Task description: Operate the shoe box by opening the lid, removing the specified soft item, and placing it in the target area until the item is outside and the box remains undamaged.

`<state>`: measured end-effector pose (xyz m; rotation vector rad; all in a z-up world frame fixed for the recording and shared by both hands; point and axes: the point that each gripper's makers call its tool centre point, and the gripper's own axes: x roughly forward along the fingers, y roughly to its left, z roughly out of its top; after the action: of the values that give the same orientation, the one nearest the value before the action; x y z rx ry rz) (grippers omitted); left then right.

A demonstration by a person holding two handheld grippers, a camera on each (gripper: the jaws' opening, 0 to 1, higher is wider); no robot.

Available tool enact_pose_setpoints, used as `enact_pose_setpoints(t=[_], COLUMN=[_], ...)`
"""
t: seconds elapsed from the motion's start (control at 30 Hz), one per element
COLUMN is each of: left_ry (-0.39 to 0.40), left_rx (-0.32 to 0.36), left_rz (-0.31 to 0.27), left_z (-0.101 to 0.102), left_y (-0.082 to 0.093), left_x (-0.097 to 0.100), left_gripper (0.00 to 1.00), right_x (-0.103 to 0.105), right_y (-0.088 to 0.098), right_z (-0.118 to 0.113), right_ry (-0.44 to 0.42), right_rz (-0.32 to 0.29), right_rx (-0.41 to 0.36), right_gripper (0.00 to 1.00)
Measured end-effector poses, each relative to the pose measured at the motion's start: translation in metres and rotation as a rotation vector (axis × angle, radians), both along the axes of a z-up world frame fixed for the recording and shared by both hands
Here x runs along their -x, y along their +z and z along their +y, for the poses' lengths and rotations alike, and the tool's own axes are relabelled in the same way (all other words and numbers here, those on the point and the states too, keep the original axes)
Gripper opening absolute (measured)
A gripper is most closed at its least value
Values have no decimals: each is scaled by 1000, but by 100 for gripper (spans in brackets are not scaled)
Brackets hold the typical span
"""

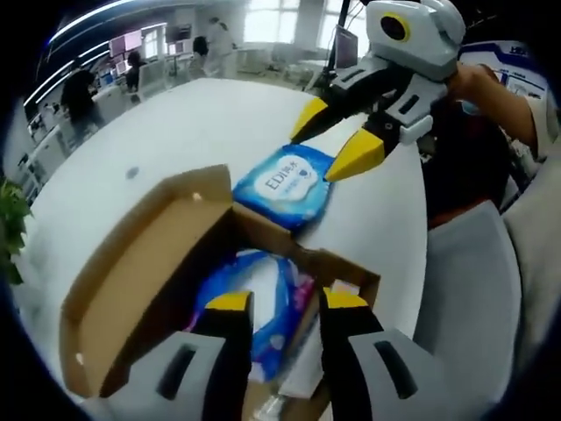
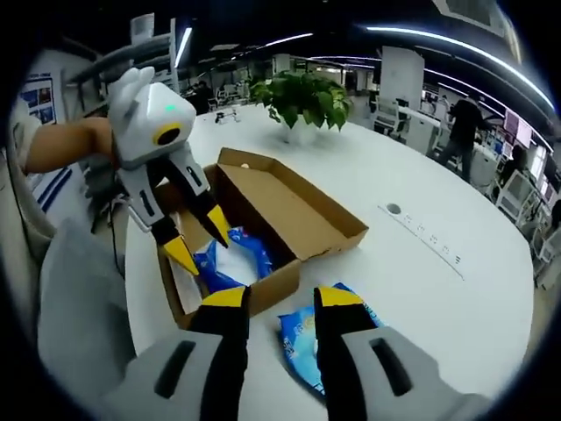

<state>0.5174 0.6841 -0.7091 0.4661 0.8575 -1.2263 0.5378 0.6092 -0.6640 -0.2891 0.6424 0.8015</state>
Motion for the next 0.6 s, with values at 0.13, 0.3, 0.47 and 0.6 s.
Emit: enact_pose_setpoints(t=[0.13, 0.3, 0.47, 0.6], left_ry=[-31, -48, -93, -110], left_rx=[-23, -28, -39, -48], left_rz=[-4, 4, -16, -17], left_z=[6, 13, 17, 19], left_y=[-8, -16, -21, -24], left_x=[1, 2, 3, 2], left_gripper=[29, 25, 25, 22], right_x=[-2, -6, -12, -15], right_y=[-4, -9, -17, -26], right_z=[10, 21, 33, 43], right_ry=[34, 79, 112, 142], right_rz=[-1, -5, -3, -1], right_rx=[18, 44, 66, 100], right_gripper=[27, 27, 26, 25])
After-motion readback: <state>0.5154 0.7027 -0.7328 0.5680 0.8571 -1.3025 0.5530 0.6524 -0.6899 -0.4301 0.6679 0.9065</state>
